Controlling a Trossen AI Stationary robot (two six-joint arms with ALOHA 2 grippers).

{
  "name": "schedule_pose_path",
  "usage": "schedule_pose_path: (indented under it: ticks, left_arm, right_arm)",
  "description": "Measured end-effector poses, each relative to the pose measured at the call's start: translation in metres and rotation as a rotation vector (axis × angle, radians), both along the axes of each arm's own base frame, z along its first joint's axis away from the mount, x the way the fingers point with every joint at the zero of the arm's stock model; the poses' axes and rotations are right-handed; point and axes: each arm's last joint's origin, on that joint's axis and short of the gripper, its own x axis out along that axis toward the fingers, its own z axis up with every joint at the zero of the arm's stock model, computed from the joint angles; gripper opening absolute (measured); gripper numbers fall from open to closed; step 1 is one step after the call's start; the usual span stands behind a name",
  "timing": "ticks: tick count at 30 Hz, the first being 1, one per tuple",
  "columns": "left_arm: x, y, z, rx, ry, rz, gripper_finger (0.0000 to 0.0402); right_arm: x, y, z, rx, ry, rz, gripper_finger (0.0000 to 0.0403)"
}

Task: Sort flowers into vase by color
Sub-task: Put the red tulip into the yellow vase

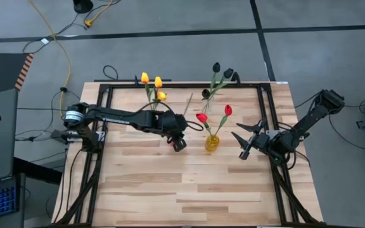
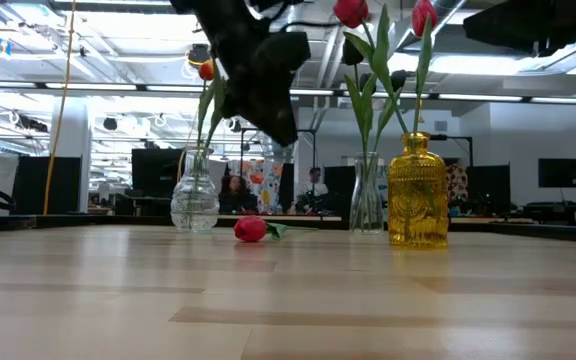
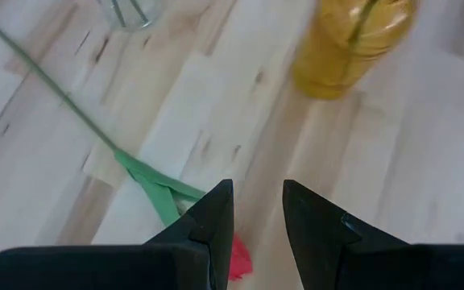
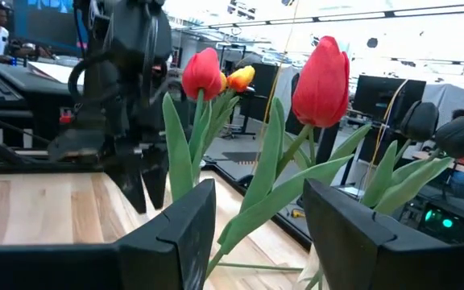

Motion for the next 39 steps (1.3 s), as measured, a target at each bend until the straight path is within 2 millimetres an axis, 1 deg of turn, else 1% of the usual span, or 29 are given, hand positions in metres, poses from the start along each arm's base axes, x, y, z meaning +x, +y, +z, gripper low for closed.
schedule_pose_path:
  ticks: [5, 8, 13, 18, 23, 25, 28, 32, 35, 39]
  left_arm:
    - [0.008, 0.003, -0.015, 0.084, 0.027, 0.055, 0.0096]
    - [0.010, 0.005, -0.022, 0.151, 0.043, 0.121, 0.0096]
    - [0.016, 0.008, -0.033, 0.191, 0.042, 0.190, 0.0096]
    - [0.025, 0.008, -0.053, 0.190, 0.058, 0.218, 0.0096]
    - [0.031, 0.010, -0.070, 0.250, 0.065, 0.284, 0.0096]
    - [0.033, 0.011, -0.075, 0.262, 0.061, 0.318, 0.0096]
    - [0.033, 0.013, -0.076, 0.260, 0.045, 0.358, 0.0096]
    - [0.036, 0.015, -0.081, 0.287, 0.034, 0.382, 0.0096]
    - [0.042, 0.015, -0.083, 0.287, -0.006, 0.391, 0.0096]
    - [0.046, 0.016, -0.095, 0.290, -0.010, 0.391, 0.0096]
  right_arm:
    - [0.000, 0.000, -0.001, -0.006, 0.008, 0.000, 0.0215]
    - [0.001, 0.001, -0.002, -0.018, 0.021, 0.000, 0.0215]
    - [0.001, 0.001, -0.003, -0.024, 0.031, -0.001, 0.0215]
    - [0.001, 0.001, -0.004, -0.033, 0.041, -0.001, 0.0215]
    - [0.001, 0.001, -0.004, -0.032, 0.040, -0.001, 0.0215]
    - [0.001, 0.001, -0.004, -0.034, 0.041, -0.001, 0.0215]
    - [0.001, 0.001, -0.004, -0.036, 0.043, -0.001, 0.0215]
    - [0.002, 0.001, -0.006, -0.048, 0.058, -0.001, 0.0215]
    - [0.002, 0.002, -0.007, -0.061, 0.073, 0.000, 0.0215]
    - [0.002, 0.002, -0.007, -0.064, 0.076, 0.001, 0.0215]
